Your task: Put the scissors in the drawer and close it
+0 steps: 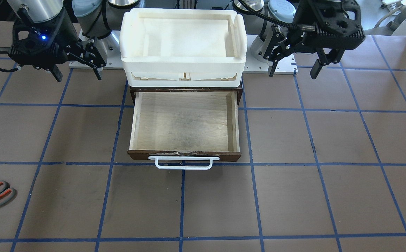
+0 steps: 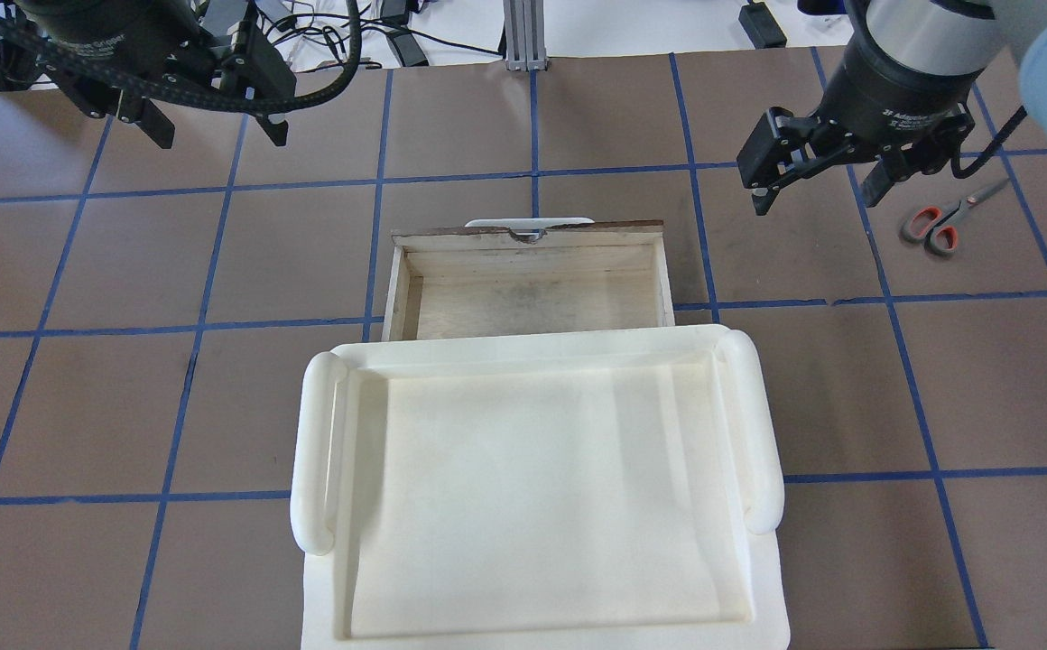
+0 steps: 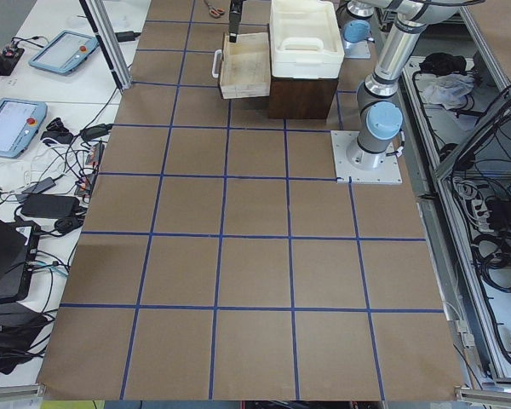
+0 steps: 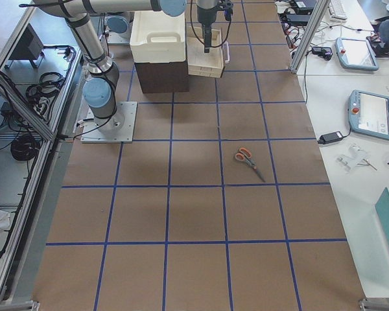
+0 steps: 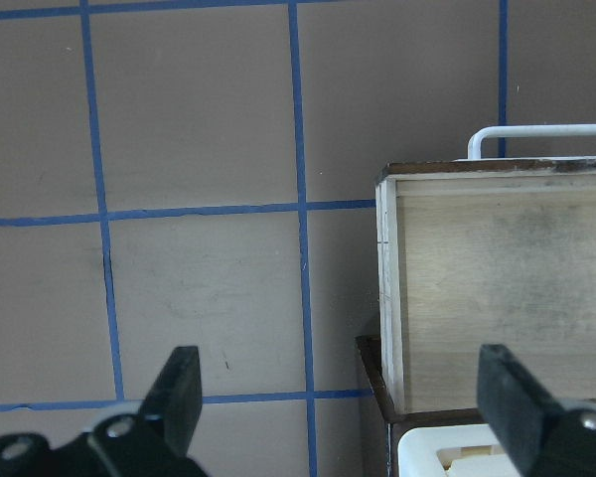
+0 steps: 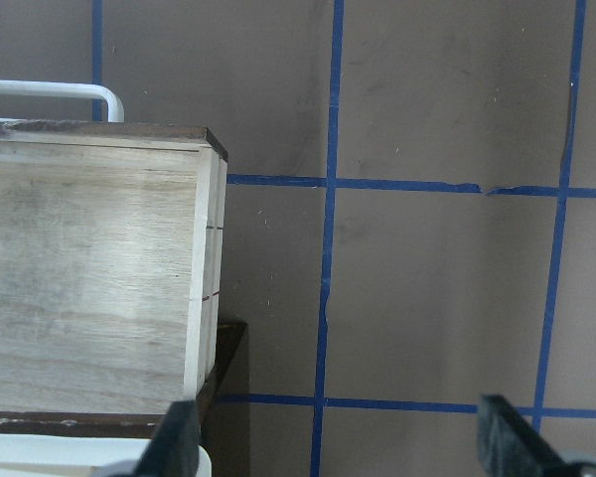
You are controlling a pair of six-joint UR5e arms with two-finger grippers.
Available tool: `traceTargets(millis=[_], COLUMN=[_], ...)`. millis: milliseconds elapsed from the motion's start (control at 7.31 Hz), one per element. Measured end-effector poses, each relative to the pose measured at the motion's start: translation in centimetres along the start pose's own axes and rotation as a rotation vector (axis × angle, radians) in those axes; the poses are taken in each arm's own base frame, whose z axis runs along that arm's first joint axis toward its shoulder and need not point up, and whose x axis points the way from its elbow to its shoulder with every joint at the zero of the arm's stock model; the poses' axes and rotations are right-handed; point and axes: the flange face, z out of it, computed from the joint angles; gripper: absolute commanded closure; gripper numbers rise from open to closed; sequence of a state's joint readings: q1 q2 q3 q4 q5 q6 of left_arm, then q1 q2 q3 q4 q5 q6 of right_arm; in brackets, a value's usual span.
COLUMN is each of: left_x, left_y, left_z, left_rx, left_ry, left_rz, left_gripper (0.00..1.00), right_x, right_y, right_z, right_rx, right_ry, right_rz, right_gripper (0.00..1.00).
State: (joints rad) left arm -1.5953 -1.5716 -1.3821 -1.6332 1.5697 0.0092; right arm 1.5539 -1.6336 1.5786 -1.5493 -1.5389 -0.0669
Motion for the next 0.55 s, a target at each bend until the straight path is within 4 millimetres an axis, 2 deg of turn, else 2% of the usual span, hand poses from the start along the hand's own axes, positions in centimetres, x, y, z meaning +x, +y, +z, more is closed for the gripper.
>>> traceTargets(millis=[547], left_x=[-0.02], left_y=[0.05], left_z=[0.48], left_rx=[-0.007], left_ry=[-0.002], left_rz=[0.000], left_gripper=[0.00], right_x=[0.10], right_y=[-0.12], right_z=[0.14], right_rx=[0.000], right_ry=[0.008], right_rz=[0.001], right_gripper=[0.00])
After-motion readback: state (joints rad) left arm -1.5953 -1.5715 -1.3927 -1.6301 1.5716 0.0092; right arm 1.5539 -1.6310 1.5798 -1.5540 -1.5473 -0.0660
